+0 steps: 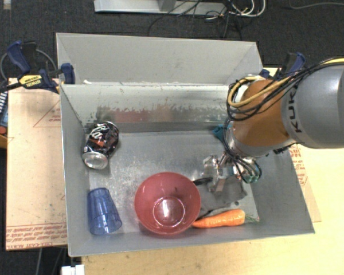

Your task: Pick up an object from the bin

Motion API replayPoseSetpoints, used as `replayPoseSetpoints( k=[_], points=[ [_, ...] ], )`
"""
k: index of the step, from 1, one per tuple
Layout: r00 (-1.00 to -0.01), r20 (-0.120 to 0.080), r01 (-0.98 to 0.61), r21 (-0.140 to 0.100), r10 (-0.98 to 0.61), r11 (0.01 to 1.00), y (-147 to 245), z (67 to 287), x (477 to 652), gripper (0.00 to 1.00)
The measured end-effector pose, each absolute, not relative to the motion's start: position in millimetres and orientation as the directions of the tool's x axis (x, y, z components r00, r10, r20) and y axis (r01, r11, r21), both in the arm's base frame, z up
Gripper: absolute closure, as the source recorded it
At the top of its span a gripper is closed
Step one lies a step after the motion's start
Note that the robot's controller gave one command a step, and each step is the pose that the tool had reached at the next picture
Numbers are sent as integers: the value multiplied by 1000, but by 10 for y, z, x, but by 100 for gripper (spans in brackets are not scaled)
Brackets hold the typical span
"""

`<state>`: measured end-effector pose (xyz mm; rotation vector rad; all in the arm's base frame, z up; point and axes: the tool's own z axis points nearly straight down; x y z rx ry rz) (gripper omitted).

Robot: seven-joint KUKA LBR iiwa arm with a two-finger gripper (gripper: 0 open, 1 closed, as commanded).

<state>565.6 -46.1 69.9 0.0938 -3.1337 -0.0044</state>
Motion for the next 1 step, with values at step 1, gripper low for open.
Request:
replayPoseSetpoints(
  k=[1],
  points=[
    [-998, 15, -60, 4, -60, 998, -458, 884, 5628, 100]
  ],
)
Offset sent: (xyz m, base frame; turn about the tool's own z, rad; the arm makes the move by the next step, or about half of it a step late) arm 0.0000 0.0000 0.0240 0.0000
